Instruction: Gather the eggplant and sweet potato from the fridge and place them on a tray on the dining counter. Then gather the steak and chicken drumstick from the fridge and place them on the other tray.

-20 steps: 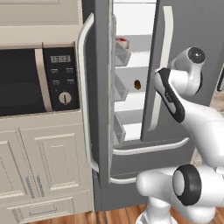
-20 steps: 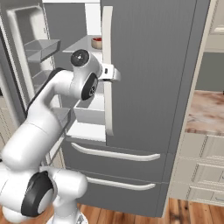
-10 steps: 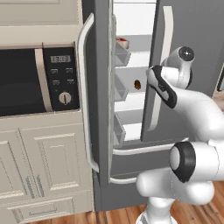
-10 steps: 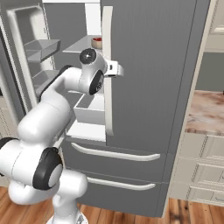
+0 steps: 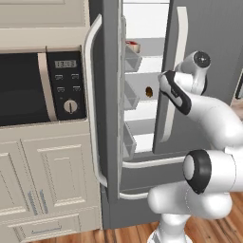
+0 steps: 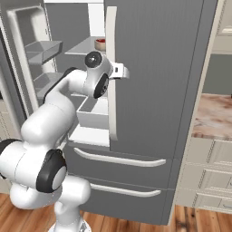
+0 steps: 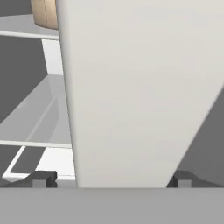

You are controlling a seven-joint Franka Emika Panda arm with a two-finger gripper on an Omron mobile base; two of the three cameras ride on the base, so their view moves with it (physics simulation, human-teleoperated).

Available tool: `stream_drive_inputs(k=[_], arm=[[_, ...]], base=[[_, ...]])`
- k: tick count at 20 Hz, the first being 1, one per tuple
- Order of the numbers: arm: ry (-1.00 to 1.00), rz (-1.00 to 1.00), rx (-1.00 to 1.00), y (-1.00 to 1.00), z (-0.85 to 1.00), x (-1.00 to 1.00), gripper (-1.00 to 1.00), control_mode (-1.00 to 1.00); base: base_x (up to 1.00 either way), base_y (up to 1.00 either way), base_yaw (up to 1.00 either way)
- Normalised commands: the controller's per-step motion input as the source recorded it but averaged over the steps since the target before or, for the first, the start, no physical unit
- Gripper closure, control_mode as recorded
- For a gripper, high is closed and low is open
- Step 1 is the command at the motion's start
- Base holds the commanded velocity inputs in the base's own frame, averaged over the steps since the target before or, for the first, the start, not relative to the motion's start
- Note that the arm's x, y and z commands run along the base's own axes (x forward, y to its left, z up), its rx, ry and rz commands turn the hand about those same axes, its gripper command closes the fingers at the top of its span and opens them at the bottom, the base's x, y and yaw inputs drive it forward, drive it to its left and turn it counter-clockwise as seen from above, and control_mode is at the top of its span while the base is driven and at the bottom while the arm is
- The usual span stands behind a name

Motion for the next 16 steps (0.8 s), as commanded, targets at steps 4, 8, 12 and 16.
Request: stream_drive_inputs(k=[4,8,12,16], arm=[[0.0,0.01,0.0,-0.02,-0.12,0.36,-1.0,-1.0],[0.04,0.02,0.0,-0.06,-0.07,0.29,1.0,-1.0],[0.04,0.04,0.0,-0.16,0.0,0.18,1.0,-1.0],[0.06,0.03,0.0,-0.22,0.0,-0.1,1.0,-1.0]], base=[[0.0,0.0,0.0],[0.0,0.0,0.0],[0.0,0.0,0.0],[0.0,0.0,0.0]])
